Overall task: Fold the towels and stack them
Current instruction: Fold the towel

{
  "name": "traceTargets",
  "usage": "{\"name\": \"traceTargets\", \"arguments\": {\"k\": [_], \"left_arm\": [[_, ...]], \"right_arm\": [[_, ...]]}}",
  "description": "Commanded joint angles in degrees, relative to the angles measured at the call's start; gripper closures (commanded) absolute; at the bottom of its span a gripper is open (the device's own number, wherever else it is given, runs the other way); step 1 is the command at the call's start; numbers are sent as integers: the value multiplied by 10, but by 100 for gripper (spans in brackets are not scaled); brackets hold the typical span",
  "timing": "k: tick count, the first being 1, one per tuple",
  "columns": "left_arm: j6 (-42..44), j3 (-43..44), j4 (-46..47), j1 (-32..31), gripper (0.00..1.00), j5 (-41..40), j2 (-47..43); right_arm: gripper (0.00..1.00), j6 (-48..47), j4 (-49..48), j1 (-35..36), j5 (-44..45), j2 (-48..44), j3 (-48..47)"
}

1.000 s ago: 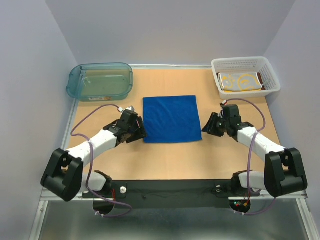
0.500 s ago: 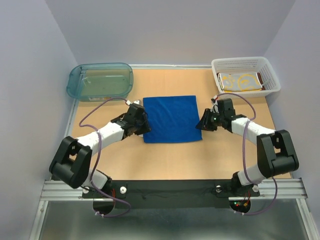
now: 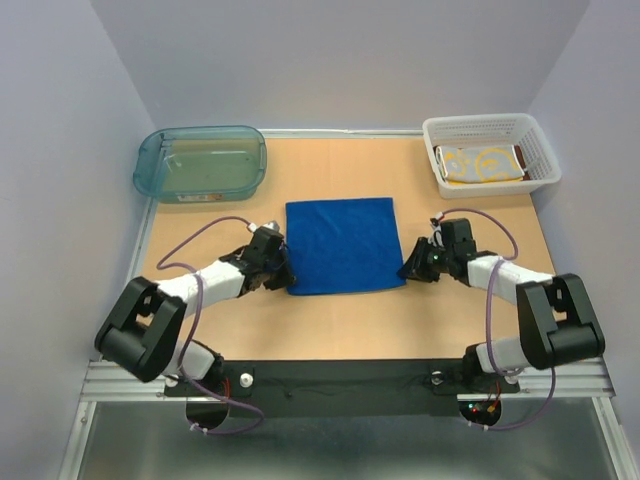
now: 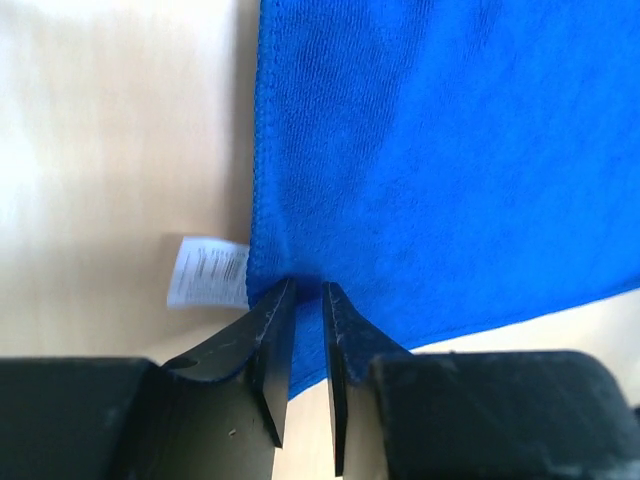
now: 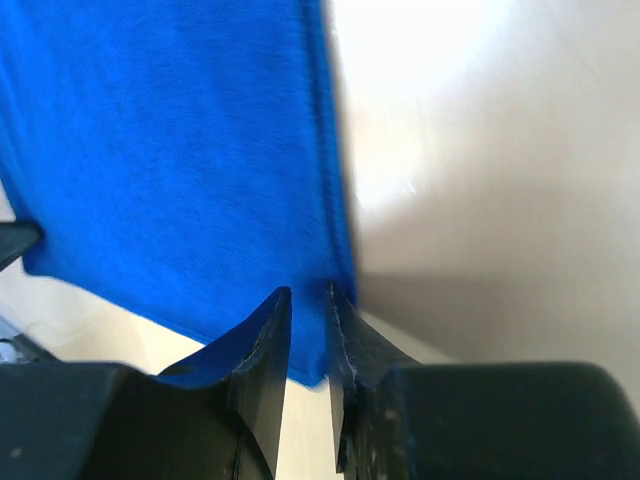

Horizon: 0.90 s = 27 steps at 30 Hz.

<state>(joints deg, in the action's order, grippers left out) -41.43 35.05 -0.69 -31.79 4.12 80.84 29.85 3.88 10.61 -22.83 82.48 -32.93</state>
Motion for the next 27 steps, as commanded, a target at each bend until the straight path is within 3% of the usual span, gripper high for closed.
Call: {"name": "traceTargets", "arguments": {"k": [1,8,12,16,22,27], "left_arm": [[-14,-44,-63,-2,69,6,-80],[18,44,-76,-5,42,-17,-153],[53,123,-41,19,40,-55,-107],[82,215,36,68,55,-44,19],[121,324,46,103,73,7,191],[119,357,50,112,78,19,257]], "right_arm": [[73,2,48,-5,34,-64,25],[67,-17,51,-5,-20,-93,-92],[67,-22,-10,-5,-42,-17,-186],[68,8,-110,-4,-53,114,-285],[70,31,-173,-4,-51,242,-369],[71,23,-182,-4,-35,332,-403]]}}
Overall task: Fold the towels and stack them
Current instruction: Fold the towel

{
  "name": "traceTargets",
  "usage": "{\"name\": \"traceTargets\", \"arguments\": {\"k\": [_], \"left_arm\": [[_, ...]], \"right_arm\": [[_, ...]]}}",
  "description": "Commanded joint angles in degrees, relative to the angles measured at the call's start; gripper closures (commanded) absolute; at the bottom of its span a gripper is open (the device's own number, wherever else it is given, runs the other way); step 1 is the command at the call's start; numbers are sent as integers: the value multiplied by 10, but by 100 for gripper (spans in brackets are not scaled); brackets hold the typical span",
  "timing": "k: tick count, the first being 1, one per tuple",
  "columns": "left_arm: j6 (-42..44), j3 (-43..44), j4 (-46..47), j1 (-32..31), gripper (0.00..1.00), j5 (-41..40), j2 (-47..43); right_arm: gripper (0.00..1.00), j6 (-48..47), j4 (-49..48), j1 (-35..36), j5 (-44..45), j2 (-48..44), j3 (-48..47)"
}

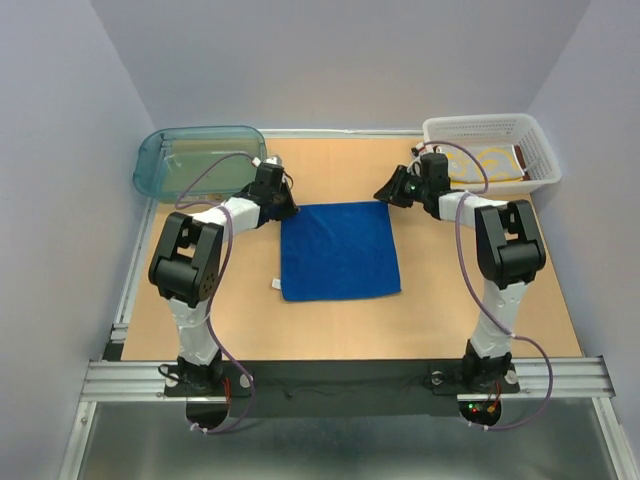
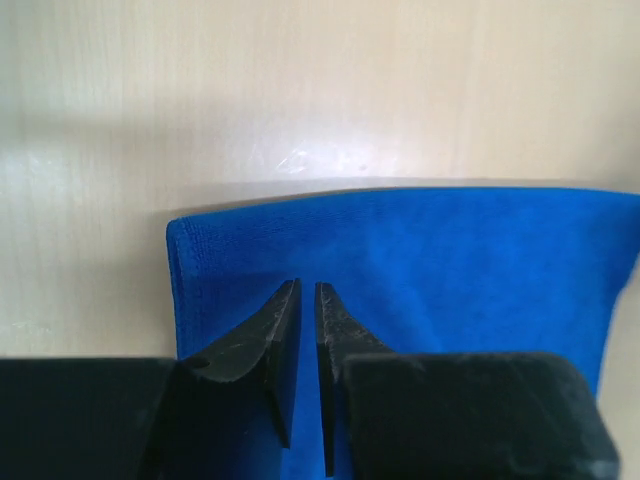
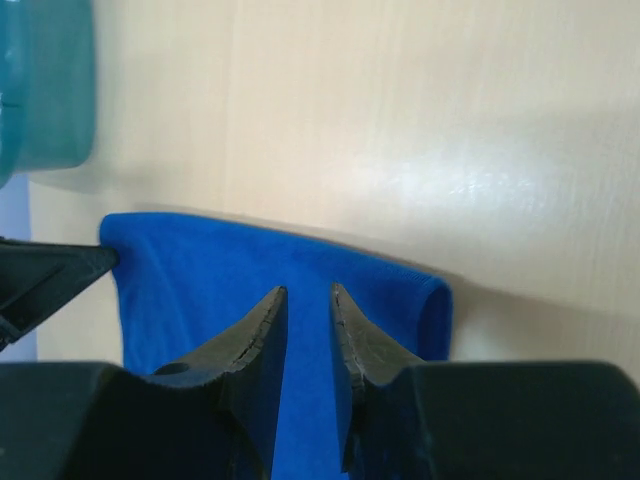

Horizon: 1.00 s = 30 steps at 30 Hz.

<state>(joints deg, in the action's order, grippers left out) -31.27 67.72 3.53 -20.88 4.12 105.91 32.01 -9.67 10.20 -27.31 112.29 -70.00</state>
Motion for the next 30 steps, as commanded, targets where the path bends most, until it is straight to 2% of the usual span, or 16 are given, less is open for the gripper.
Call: {"name": "traceTargets", "arguments": {"k": [1,9,12,15,21,22,23,24,28,30], "left_arm": [[17,29,10,5,78,19,11],[6,9,-12,29,82,-27,32],[16,9,-21,28,77,-24,14],[38,20,-45,28,71,-32,-19],[112,26,-84,28,42,-79,-106],[129,26,-83,29,27,-82,-114],[159,26,-81,28,18,-84,-124],[178,27,-78,28,1,-84,-127],[286,38,-76,28,1,-49,-122],[310,42,-71,28,1,-28,-121]], "right_arm": [[71,1,-47,-1,16,42,-32],[75,-12,-44,-27,88,67,-2],[75,-46,-32,-33,113,33,-2],[73,-111,3,-33,102,14,-33],[64,-279,94,-33,47,2,-81],[62,-294,95,-33,38,6,-93],[60,-315,125,-33,31,10,-100],[60,-339,136,-33,25,23,-108],[59,-394,198,-33,-2,56,-159],[59,-408,212,-33,-5,64,-170]]}}
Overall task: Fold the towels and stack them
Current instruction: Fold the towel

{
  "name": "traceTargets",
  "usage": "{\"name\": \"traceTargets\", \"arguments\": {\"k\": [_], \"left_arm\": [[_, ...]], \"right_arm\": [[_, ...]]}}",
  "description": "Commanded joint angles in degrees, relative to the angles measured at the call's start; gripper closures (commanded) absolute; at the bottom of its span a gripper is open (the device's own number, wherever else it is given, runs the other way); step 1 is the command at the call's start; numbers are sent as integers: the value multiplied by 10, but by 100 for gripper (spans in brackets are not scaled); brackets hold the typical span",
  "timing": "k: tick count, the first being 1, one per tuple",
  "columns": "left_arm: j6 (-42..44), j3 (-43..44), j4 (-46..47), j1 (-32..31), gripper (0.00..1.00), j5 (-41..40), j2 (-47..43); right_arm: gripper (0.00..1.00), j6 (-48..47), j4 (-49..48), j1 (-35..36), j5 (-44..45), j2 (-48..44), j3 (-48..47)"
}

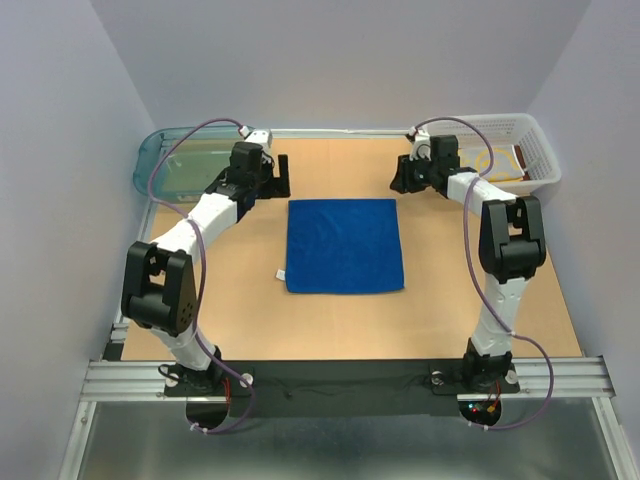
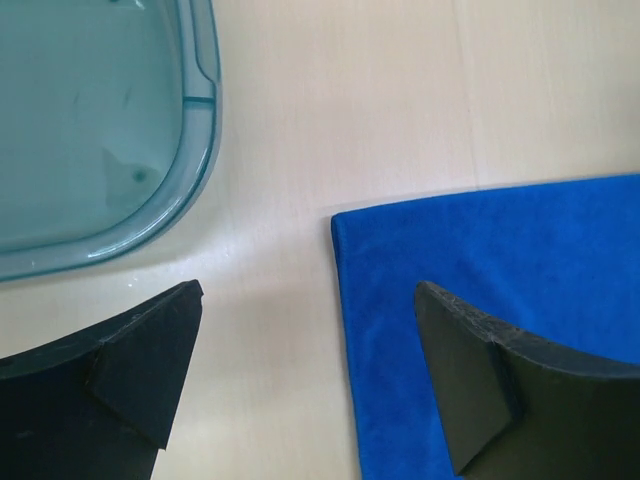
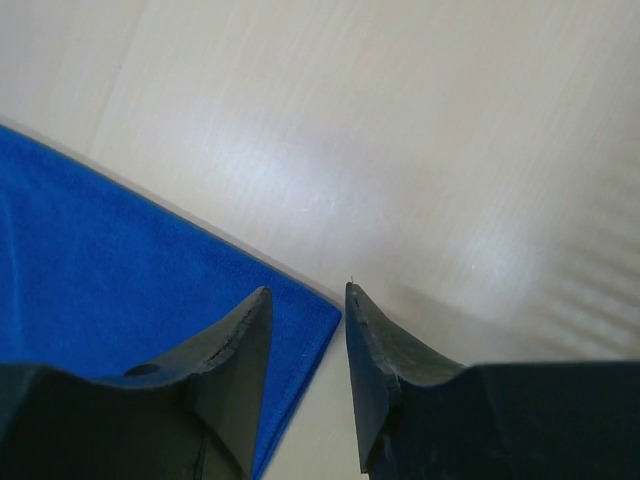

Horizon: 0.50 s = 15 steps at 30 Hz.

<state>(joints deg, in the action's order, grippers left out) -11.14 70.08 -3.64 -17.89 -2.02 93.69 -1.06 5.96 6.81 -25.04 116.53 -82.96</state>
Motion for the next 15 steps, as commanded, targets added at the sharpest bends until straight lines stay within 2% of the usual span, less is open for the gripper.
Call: {"name": "traceTargets", "arguments": {"k": [1,7,15], "left_arm": [[126,22,0,-2,1,39,3],[176,57,2,-2,1,84,38],[212,111,2,-2,4,114,86]], "right_arm": [[59,-83,62,0,-29,27,-44],[59,-119,115,0,-32,69,-91],[60,-130,136,0,-21,98,-106]]}}
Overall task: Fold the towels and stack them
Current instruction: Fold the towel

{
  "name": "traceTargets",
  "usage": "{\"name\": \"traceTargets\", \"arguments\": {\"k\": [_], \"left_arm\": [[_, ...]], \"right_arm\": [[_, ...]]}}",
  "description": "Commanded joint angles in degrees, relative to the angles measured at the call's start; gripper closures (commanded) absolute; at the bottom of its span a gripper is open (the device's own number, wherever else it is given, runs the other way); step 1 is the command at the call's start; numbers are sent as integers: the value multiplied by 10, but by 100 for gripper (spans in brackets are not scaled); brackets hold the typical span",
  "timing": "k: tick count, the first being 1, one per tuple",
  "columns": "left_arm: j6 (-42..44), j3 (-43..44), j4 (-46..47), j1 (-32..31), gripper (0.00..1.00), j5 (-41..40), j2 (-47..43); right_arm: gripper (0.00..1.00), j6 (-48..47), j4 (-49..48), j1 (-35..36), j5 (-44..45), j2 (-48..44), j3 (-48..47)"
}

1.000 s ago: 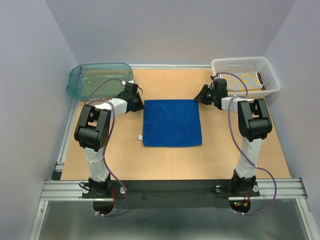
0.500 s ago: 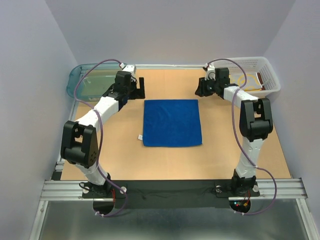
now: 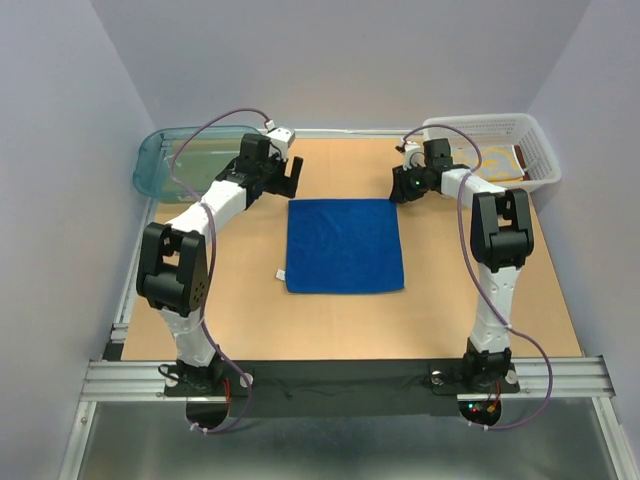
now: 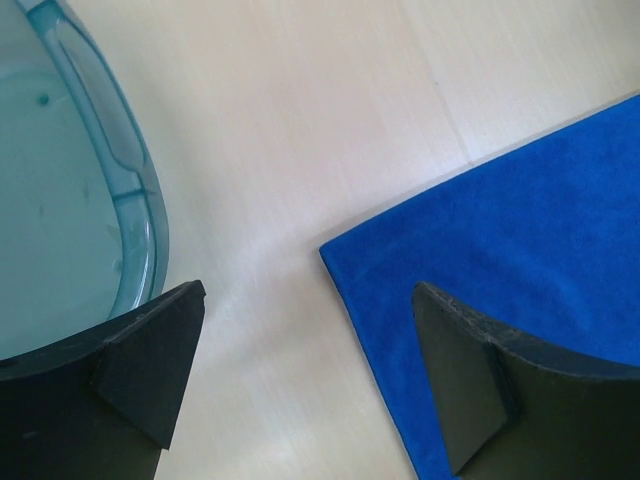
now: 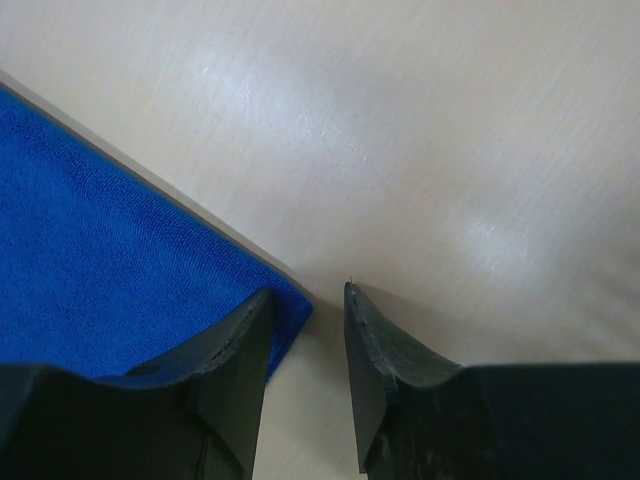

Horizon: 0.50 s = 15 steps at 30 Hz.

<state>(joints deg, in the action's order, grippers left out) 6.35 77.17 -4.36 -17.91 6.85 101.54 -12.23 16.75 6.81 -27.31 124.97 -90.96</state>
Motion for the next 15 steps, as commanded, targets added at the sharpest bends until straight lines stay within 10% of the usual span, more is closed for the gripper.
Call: {"name": "traceTargets", "arguments": {"k": [1,15], "left_arm": [[41,44,9,-2,6,26,12],[103,130,-56,-3,13,91,129]], "right_arm": [[60,-20,29,0,1,16,-26],[73,-75,96,13,0,59,-46]]}}
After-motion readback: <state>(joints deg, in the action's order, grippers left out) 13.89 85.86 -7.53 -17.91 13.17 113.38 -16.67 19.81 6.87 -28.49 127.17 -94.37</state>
